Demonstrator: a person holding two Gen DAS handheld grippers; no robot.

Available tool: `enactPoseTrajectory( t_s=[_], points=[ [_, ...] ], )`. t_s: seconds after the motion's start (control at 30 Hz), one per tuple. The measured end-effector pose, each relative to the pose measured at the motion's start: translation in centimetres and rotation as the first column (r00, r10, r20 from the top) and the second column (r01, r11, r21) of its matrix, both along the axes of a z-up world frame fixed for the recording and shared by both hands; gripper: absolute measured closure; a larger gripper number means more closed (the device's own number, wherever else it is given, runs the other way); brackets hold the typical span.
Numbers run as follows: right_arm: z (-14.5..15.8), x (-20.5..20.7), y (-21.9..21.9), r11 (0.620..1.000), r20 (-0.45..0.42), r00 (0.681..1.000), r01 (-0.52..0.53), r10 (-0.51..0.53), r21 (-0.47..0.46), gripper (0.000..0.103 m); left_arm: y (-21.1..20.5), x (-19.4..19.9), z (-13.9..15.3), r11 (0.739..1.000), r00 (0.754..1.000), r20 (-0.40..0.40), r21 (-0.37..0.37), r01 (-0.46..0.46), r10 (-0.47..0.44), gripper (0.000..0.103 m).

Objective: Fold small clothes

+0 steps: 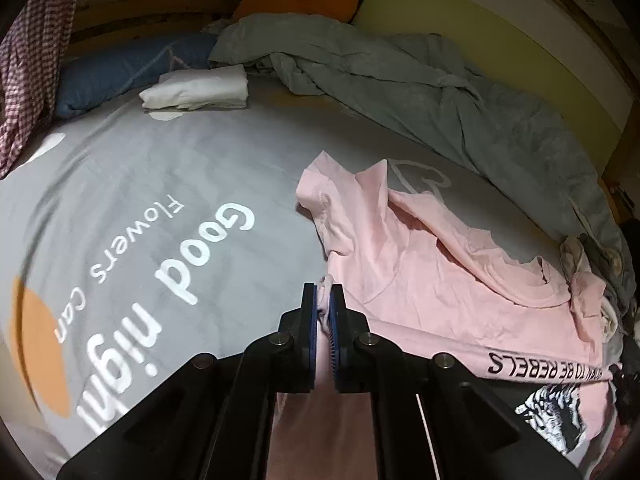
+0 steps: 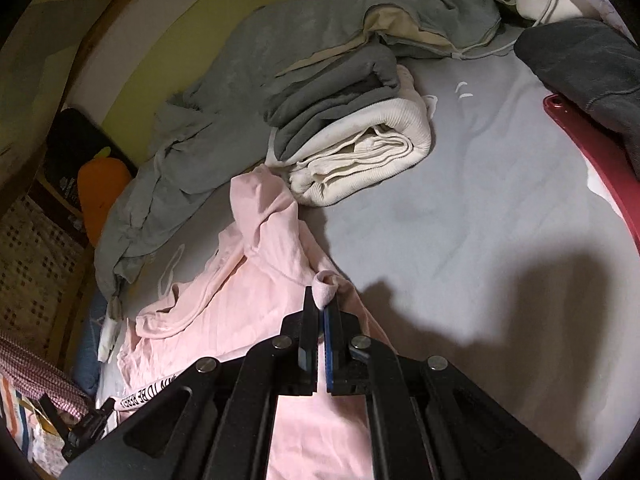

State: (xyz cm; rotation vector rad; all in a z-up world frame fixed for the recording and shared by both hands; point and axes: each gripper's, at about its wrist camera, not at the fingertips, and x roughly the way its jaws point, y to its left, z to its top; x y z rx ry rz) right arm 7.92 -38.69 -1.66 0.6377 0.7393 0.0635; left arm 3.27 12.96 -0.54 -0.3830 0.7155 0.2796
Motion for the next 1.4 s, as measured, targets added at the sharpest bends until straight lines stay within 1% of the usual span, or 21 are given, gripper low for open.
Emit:
enactPoseTrajectory(
  t_s=[0.07, 0.2, 0.27, 0.3, 0.33, 0.4, 0.43, 0.47, 0.53, 0.63, 0.73, 0.77, 0.83, 0.9, 0.97, 1.07, 1.13, 1.2, 1.27, 1.33, 1.4],
  points=[
    [-0.3, 0.4, 0.1, 1.0, -0.002, 1.0, 0.002, -0.002, -0.013, 0.102, -0.5, 0.5, -0.3, 0.999, 1.0, -0.008, 0.044, 0.001, -0.001, 0.098],
    [-0.8, 1.3, 0.5, 0.998, -0.024, 1.0, 0.009, -0.01, -0.063, 0.102, -0.6, 1.1, -0.7, 0.998, 1.0, -0.012, 0.067, 0.006, -0.006, 0.097],
    [-1.0, 1.6, 0.7, 0.997, -0.029, 1.0, 0.007, -0.009, -0.081, 0.102, -0.8, 1.1, -0.6, 0.996, 1.0, -0.007, 0.094, 0.012, -0.011, 0.091],
    [-0.9, 1.6, 0.8, 0.996, -0.033, 0.999, 0.004, -0.007, -0.09, 0.102, -0.9, 1.1, -0.5, 0.993, 1.0, -0.005, 0.114, 0.01, -0.009, 0.082],
    [-0.9, 1.6, 0.8, 0.995, -0.034, 0.999, 0.0, -0.003, -0.095, 0.098, -1.0, 0.9, -0.3, 0.989, 1.0, -0.004, 0.147, -0.007, 0.008, 0.06],
    [-0.5, 1.4, 0.9, 0.992, -0.048, 0.999, -0.005, -0.001, -0.124, 0.091, -1.3, 0.0, 0.5, 0.977, 0.999, 0.026, 0.207, -0.048, 0.044, 0.043],
    [-0.3, 1.3, 1.0, 0.989, -0.058, 0.998, -0.005, -0.004, -0.148, 0.077, -1.5, -0.5, 0.9, 0.974, 0.998, 0.048, 0.221, -0.049, 0.039, 0.043],
    [0.0, 1.0, 1.0, 0.984, -0.062, 0.998, 0.003, -0.014, -0.178, 0.048, -1.6, -1.0, 1.2, 0.973, 0.998, 0.063, 0.229, -0.039, 0.025, 0.043],
    [0.7, -0.1, 0.9, 0.977, -0.025, 0.999, 0.025, -0.031, -0.212, 0.032, -2.3, -2.3, 1.8, 0.968, 0.996, 0.091, 0.25, -0.015, -0.008, 0.043],
    [1.8, -1.8, 1.5, 0.964, 0.019, 1.0, 0.011, -0.006, -0.267, 0.032, -4.3, -4.2, 1.8, 0.962, 0.99, 0.123, 0.27, 0.033, -0.068, 0.043],
    [2.2, -3.6, 4.2, 0.939, 0.054, 0.991, -0.094, 0.119, -0.331, 0.032, -7.6, -5.4, 1.3, 0.949, 0.972, 0.13, 0.274, 0.154, -0.196, 0.043],
    [2.1, -4.3, 6.1, 0.915, 0.052, 0.98, -0.161, 0.193, -0.369, 0.032, -8.7, -5.7, 1.1, 0.94, 0.962, 0.124, 0.274, 0.203, -0.244, 0.043],
    [1.6, -5.4, 9.3, 0.876, 0.047, 0.958, -0.24, 0.284, -0.418, 0.032, -10.6, -6.0, 0.8, 0.928, 0.938, 0.117, 0.231, 0.294, -0.326, 0.043],
    [0.7, -6.1, 11.8, 0.844, 0.023, 0.941, -0.292, 0.339, -0.45, 0.032, -12.0, -6.1, 0.6, 0.918, 0.92, 0.125, 0.195, 0.345, -0.372, 0.043],
    [-0.3, -6.6, 13.8, 0.813, -0.008, 0.92, -0.351, 0.392, -0.465, 0.032, -13.5, -6.2, 0.1, 0.901, 0.907, 0.106, 0.206, 0.382, -0.408, 0.043],
    [-1.6, -7.0, 15.7, 0.762, -0.046, 0.924, -0.341, 0.38, -0.55, 0.032, -15.4, -5.9, -1.8, 0.88, 0.904, 0.038, 0.251, 0.404, -0.426, 0.043],
    [-2.5, -7.0, 15.8, 0.754, -0.07, 0.924, -0.348, 0.375, -0.557, 0.032, -15.7, -5.7, -3.8, 0.878, 0.908, -0.001, 0.256, 0.406, -0.419, 0.04],
    [-3.1, -7.3, 15.5, 0.743, -0.04, 0.922, -0.335, 0.384, -0.58, 0.03, -16.0, -6.0, -4.6, 0.857, 0.899, 0.031, 0.316, 0.406, -0.437, 0.038],
    [-3.2, -7.1, 15.6, 0.727, -0.027, 0.924, -0.318, 0.382, -0.609, 0.023, -16.1, -6.1, -4.3, 0.858, 0.901, 0.028, 0.321, 0.402, -0.432, 0.038],
    [-3.3, -7.0, 15.5, 0.733, -0.022, 0.927, -0.311, 0.375, -0.605, 0.022, -16.1, -6.3, -4.4, 0.862, 0.903, 0.035, 0.316, 0.397, -0.429, 0.038],
    [-2.9, -7.1, 15.1, 0.757, -0.018, 0.935, -0.298, 0.354, -0.582, 0.022, -16.3, -6.5, -4.1, 0.865, 0.907, 0.039, 0.321, 0.387, -0.42, 0.038]
  ],
)
